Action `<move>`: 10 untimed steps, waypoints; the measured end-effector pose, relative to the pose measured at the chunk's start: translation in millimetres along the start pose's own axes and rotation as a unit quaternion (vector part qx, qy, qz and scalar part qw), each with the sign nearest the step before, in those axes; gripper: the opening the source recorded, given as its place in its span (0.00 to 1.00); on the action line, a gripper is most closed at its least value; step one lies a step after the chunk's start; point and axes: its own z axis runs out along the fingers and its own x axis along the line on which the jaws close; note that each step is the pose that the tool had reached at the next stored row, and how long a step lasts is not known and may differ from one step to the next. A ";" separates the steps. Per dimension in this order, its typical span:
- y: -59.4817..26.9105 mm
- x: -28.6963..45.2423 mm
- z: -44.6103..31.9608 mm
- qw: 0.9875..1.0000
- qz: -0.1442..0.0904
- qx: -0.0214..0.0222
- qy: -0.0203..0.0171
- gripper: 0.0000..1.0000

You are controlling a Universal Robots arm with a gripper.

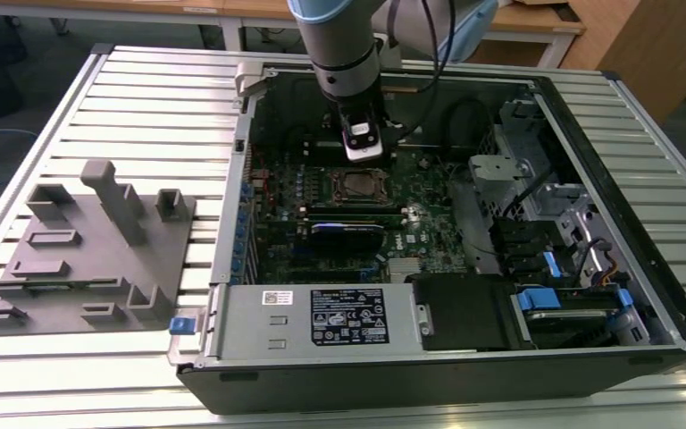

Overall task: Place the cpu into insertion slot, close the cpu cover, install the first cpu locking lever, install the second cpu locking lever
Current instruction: 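Install the first cpu locking lever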

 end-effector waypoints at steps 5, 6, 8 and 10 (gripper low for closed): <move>-3.8 -2.8 -0.6 1.000 -0.001 0.002 -0.001 0.11; -4.0 -3.3 -0.5 1.000 -0.001 0.003 -0.001 0.11; -3.7 -4.1 0.1 1.000 -0.001 0.003 -0.001 0.11; -3.6 -4.6 0.9 1.000 -0.001 0.003 -0.002 0.11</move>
